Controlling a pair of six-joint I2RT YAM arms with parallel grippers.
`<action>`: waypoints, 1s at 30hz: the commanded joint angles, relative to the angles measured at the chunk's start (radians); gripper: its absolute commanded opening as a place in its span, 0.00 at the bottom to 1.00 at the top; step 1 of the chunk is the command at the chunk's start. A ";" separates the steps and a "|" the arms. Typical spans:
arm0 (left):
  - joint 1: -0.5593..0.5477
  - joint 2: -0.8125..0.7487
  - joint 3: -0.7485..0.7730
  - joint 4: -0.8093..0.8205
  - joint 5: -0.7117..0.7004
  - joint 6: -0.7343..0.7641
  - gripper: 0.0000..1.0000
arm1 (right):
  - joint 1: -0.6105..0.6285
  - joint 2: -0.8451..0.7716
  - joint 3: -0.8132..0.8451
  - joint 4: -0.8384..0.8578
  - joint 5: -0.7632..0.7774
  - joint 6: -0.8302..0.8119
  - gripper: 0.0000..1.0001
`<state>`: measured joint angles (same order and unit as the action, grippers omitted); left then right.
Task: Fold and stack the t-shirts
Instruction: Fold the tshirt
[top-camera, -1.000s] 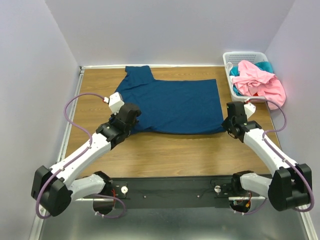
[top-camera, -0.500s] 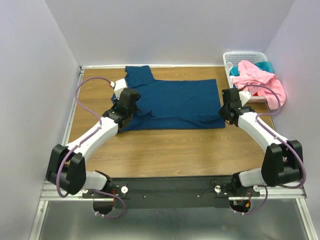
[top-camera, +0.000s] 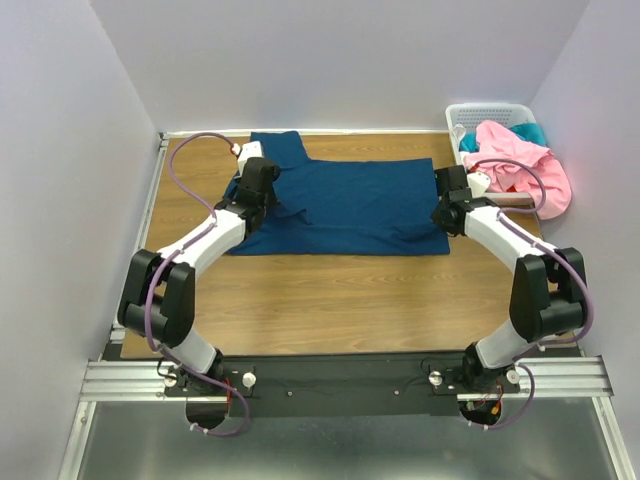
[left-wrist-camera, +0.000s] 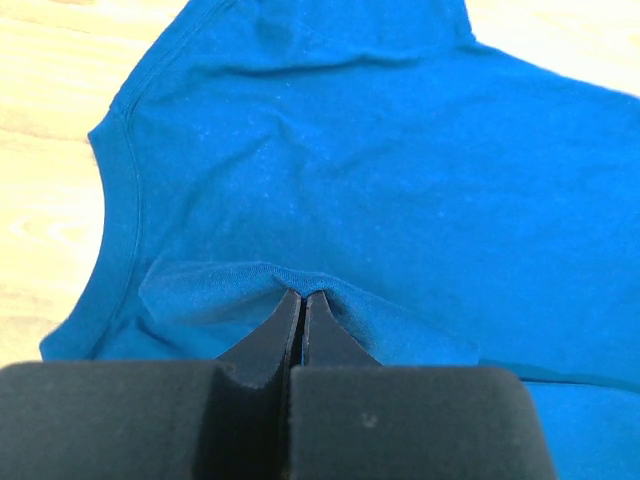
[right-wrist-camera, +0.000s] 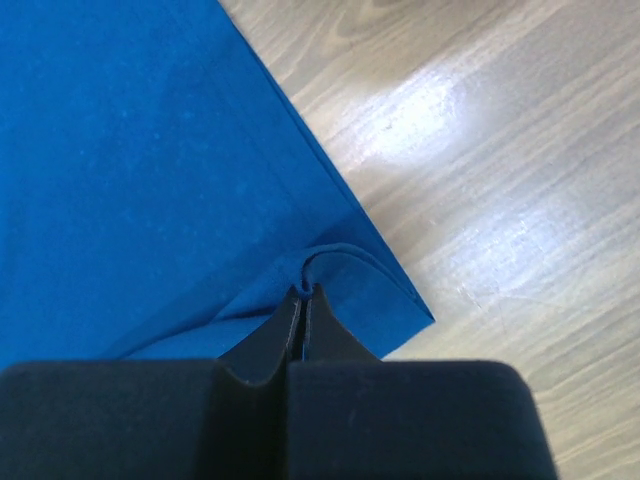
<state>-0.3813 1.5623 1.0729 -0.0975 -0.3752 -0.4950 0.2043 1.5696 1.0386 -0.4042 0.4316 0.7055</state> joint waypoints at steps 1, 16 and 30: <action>0.016 0.051 0.054 0.053 0.073 0.070 0.00 | -0.003 0.044 0.043 0.011 0.035 -0.011 0.01; 0.085 0.257 0.266 -0.037 0.096 0.072 0.69 | -0.029 0.133 0.136 0.013 0.052 -0.069 0.40; 0.087 0.123 0.036 0.002 0.203 -0.034 0.98 | -0.028 0.041 0.029 0.109 -0.520 -0.270 1.00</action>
<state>-0.2958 1.6920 1.1774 -0.1196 -0.2329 -0.4866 0.1791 1.6039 1.1202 -0.3672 0.1776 0.5087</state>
